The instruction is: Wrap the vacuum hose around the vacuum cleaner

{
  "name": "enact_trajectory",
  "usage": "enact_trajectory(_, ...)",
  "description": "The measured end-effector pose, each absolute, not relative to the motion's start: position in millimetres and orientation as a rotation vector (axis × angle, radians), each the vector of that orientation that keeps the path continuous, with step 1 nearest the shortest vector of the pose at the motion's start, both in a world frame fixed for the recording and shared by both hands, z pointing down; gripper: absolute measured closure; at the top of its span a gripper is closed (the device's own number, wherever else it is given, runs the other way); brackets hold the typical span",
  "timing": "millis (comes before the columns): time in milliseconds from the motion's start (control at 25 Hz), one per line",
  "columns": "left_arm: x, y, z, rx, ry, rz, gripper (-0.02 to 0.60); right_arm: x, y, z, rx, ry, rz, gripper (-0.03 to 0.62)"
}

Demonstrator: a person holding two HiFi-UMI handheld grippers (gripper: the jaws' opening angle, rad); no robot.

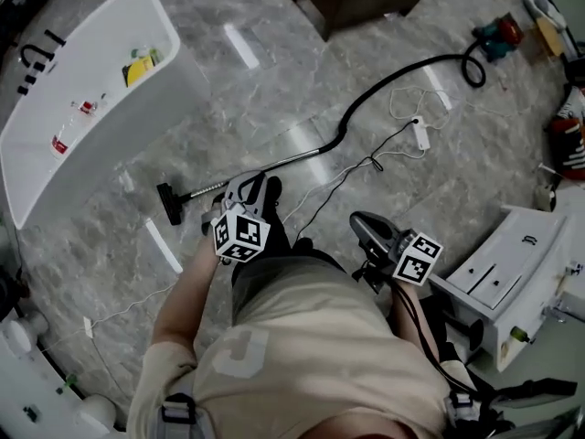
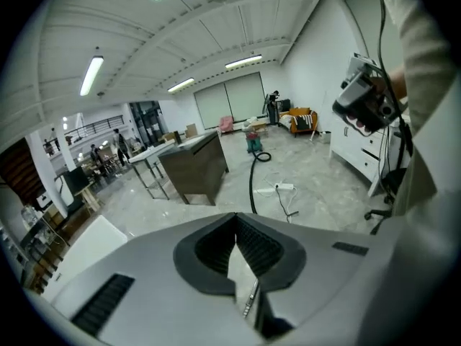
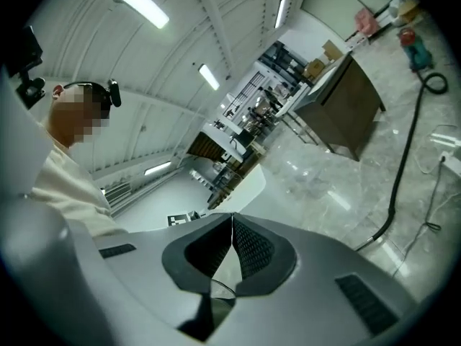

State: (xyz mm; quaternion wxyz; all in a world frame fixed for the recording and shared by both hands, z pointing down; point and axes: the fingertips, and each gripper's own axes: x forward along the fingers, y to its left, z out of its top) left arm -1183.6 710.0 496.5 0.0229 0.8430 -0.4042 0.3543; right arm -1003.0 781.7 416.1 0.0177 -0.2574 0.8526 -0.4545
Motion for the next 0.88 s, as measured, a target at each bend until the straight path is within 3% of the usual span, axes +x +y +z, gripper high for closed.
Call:
enact_trajectory(440,-1209.6,597.7,609.9,2.509,-0.896,1.154,0.575,-1029.4,675.7,463.4,-1.103,2.499,-1.544,0.589)
enact_trajectory(880,-1157.3,617.6,735.1,2.454,-0.722,1.393,0.575,-988.5,716.0,557.1,-1.083,2.426,-1.731,0.589)
